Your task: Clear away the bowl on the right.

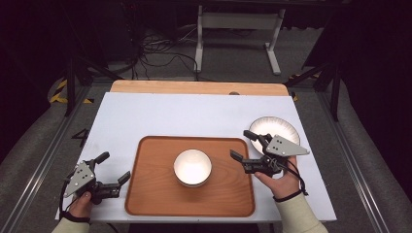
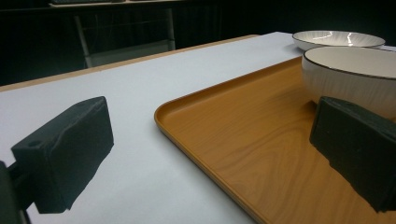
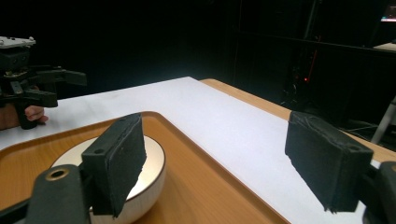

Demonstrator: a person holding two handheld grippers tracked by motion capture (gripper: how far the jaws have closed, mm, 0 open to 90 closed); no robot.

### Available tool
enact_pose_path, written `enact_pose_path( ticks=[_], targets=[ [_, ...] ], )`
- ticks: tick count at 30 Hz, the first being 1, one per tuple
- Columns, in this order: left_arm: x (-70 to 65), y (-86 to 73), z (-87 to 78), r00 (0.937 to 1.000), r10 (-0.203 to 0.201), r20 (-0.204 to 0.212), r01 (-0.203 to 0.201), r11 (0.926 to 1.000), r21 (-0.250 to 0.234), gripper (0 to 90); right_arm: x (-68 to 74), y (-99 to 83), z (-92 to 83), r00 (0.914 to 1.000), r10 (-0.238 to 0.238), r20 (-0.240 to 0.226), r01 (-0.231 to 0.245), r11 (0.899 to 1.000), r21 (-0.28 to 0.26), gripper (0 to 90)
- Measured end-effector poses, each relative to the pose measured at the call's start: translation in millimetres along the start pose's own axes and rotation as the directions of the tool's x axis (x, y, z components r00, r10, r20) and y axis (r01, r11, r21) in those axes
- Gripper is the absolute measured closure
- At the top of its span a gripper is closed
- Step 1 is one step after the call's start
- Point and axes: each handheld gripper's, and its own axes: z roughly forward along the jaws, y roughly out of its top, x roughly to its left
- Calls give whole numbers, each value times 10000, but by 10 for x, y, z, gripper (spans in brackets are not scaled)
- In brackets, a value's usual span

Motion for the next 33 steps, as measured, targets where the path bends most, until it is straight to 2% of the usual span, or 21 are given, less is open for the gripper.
enact_pose_path(
  ticks=[17, 33],
  targets=[
    [1, 0, -1, 10000, -20, -2, 20, 10000, 20, 3, -213, -69, -305, 9970, 235, 733, -228, 9997, -106, 187],
    [3, 0, 0, 10000, -10, 10, 10, 10000, 19, 3, -404, -189, -584, 9834, 587, 1715, -590, 9983, -34, 159]
  ],
)
